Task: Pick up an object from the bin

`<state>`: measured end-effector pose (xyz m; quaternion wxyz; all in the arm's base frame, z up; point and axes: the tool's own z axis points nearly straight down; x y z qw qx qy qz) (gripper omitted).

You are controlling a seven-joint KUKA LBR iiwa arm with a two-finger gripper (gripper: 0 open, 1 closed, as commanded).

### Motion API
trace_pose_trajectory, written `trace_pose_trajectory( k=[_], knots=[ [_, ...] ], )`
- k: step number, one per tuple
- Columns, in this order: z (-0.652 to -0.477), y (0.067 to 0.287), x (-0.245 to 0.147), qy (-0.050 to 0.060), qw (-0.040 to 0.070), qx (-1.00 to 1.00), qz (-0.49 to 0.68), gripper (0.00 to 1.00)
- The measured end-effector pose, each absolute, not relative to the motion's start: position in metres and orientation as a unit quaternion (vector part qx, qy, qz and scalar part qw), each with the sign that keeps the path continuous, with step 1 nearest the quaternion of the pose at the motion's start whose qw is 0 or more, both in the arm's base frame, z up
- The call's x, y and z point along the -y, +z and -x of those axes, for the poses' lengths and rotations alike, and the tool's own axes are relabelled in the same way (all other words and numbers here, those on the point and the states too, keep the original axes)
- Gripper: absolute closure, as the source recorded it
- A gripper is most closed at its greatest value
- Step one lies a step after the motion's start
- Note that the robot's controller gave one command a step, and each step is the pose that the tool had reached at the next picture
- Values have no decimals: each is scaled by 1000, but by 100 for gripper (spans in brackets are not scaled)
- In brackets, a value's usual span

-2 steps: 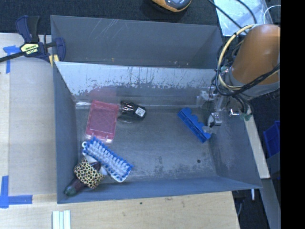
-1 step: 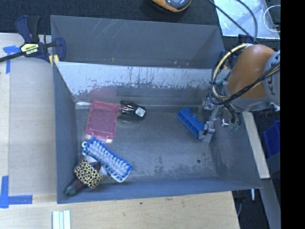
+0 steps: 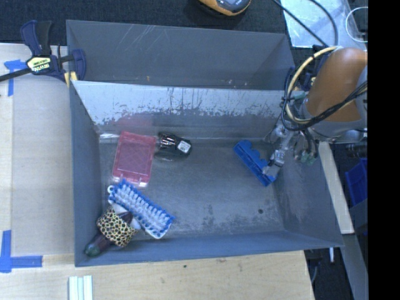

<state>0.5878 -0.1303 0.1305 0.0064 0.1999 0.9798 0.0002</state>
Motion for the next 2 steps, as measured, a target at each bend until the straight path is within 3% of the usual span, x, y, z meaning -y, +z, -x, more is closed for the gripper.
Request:
trace_pose_trajectory(
  k=[1,2],
  knots=[
    [-590,100,115,0,0,-986,-167,0],
    [-588,69,114,1,6,-957,-291,0]
  ],
)
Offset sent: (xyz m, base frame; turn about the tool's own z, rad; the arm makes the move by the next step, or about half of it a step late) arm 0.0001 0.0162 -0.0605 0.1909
